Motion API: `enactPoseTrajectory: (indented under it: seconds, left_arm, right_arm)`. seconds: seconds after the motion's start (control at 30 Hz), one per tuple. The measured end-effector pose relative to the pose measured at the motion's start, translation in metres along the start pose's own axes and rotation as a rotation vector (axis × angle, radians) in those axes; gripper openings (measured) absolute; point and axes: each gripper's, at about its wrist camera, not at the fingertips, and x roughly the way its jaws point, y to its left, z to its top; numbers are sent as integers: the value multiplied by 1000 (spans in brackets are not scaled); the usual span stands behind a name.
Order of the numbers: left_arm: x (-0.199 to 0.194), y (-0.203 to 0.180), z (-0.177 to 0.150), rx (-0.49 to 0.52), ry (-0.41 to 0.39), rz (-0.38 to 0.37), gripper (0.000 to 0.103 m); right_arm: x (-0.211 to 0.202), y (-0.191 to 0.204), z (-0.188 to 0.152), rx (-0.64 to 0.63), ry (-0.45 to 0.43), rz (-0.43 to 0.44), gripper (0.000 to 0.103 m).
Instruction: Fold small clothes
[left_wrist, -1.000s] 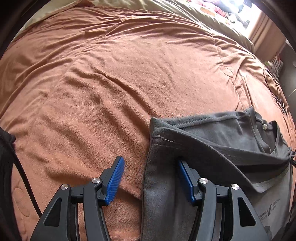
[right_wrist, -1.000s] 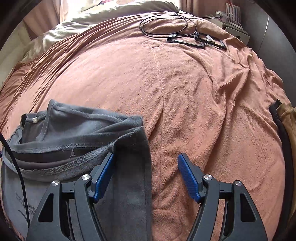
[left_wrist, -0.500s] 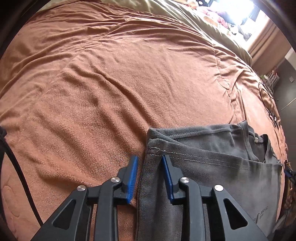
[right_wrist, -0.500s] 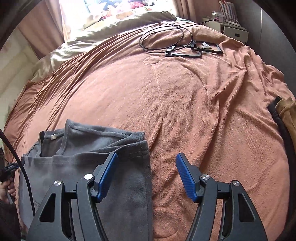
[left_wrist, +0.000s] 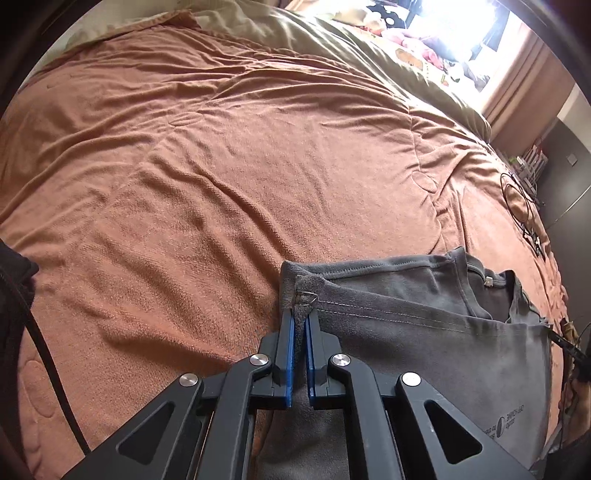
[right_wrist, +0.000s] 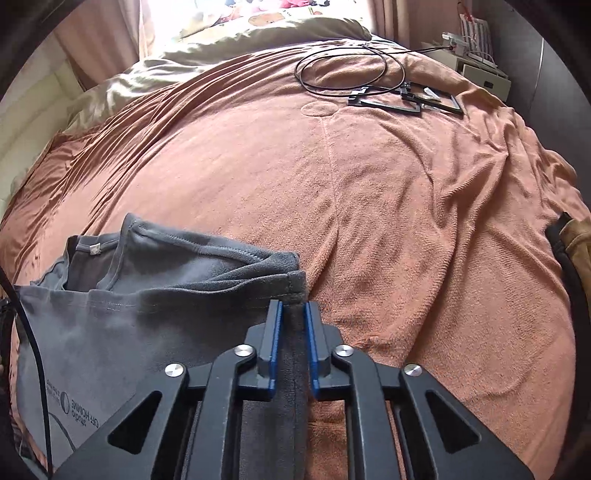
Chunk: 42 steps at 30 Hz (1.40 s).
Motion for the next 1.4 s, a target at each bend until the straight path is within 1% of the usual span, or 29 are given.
enactPoseTrajectory:
  seconds: [0.1,0.27,0.37,0.57,0.77,0.87,0.97,1.13,1.3,1.4]
  left_arm:
    - [-10,-2,-2,0,-14,-1,5]
    - [-22,-4,-7,-2,-31,0,5]
    - [-31,-4,-7,-1,-57,1,5]
    - [-55,-8,8,9,-126,11,4]
    - [-69,-16,31,21,-170,4,4]
    - [-68,-21,44,29,-177,10,4]
    - [-60,-25,55,39,-172,23,4]
    - [-29,-24,66,30,-122,44,4]
    - [6,-23,67,36,-71,70,4]
    - [20,-20,70,36,-57,90,4]
  right_arm:
    - [-14,0,-4,22,-24,28,4]
    - [-39,1,-13,25,-62,29,2]
    - [-56,-1,-14,47,-100,33,2]
    - [-89,0,-7,57,-163,55,1]
    - [-103,4,7,35,-200,20,1]
    - [-99,9,15,23,-206,6,1]
    - [-86,13,27,8,-199,-9,1]
    - [-53,16,38,4,-151,-31,1]
    - [-19,17,49,12,-101,-43,1]
    - [-9,16,59,23,-90,-43,1]
